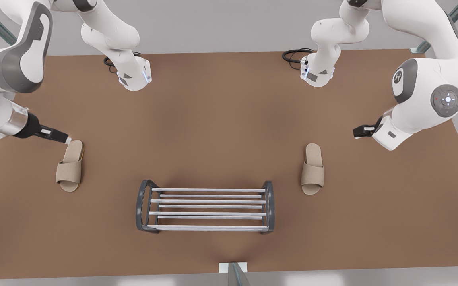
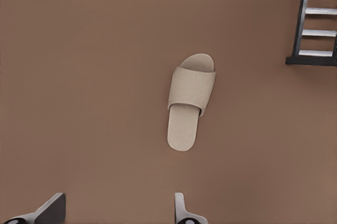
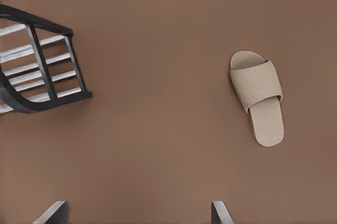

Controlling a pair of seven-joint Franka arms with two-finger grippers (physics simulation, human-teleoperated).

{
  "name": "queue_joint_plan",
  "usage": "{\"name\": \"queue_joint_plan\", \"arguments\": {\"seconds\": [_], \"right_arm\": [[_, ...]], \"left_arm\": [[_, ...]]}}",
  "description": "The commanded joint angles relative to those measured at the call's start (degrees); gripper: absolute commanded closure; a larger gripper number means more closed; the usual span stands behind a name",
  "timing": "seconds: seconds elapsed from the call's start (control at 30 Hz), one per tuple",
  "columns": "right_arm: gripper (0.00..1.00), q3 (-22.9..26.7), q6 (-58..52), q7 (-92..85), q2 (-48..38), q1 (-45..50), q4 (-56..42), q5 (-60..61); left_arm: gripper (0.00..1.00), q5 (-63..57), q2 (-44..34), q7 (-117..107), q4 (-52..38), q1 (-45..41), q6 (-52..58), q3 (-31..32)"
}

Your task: Place the right shoe on the shoe rack with the right arm, and place the left shoe on the shoe rack with the left arm

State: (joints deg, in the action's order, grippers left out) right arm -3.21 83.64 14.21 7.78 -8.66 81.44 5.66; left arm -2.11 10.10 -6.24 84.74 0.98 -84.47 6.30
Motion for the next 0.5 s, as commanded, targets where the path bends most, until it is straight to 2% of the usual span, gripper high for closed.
{"name": "queue_joint_plan", "arguments": {"seconds": [0.0,0.07,0.1,0.13,0.17,0.2,0.27,0.3,0.33,0.37,0.4,0.47], "right_arm": [[0.00,-0.04,4.87,40.46,-0.31,0.22,0.04,1.73],[0.00,-0.04,6.45,39.32,-0.39,0.40,0.04,1.55],[0.02,-0.04,8.03,39.49,-0.30,0.31,0.74,1.90],[0.03,0.39,11.19,39.84,-0.92,-0.13,3.37,4.27],[0.02,1.01,12.60,40.90,-1.45,-0.13,5.40,4.54],[0.03,1.10,18.13,41.16,-3.03,-0.13,10.22,4.45],[0.03,2.42,27.28,43.97,-6.81,-0.04,19.90,6.38],[0.03,2.59,31.05,46.87,-8.30,-0.04,23.50,6.56],[0.02,2.68,38.52,51.70,-10.67,-0.13,29.56,9.45],[0.00,2.68,46.60,51.97,-12.61,-0.13,35.01,11.13],[0.00,2.86,48.64,51.97,-13.23,-0.13,37.13,13.15],[0.00,3.91,58.04,51.62,-14.63,-0.22,43.54,14.47]], "left_arm": [[0.00,-0.17,0.27,-4.04,-0.01,-0.01,-2.81,0.02],[0.00,0.01,1.33,-5.27,0.42,0.08,-2.89,-0.06],[0.00,0.09,0.19,-5.18,6.29,0.08,-3.59,-0.33],[0.00,6.50,-2.98,-15.19,19.22,-0.45,-19.57,-0.06],[0.00,9.93,-3.60,-16.26,25.38,-0.45,-27.93,-0.15],[0.00,12.30,-4.65,-16.17,34.78,-0.45,-41.80,-0.06],[0.00,18.64,-3.86,-14.50,47.79,-0.45,-65.55,-0.06],[0.00,21.44,-3.77,-14.07,50.69,-0.45,-71.35,0.02],[0.00,28.64,-3.69,-9.16,52.02,-0.45,-73.38,0.02],[0.00,51.55,-3.86,7.17,52.19,-0.45,-70.66,-0.15],[0.00,68.45,-4.04,23.09,54.04,-0.45,-70.74,-0.24],[0.00,71.37,-4.30,28.21,57.91,-2.03,-81.38,1.26]]}}
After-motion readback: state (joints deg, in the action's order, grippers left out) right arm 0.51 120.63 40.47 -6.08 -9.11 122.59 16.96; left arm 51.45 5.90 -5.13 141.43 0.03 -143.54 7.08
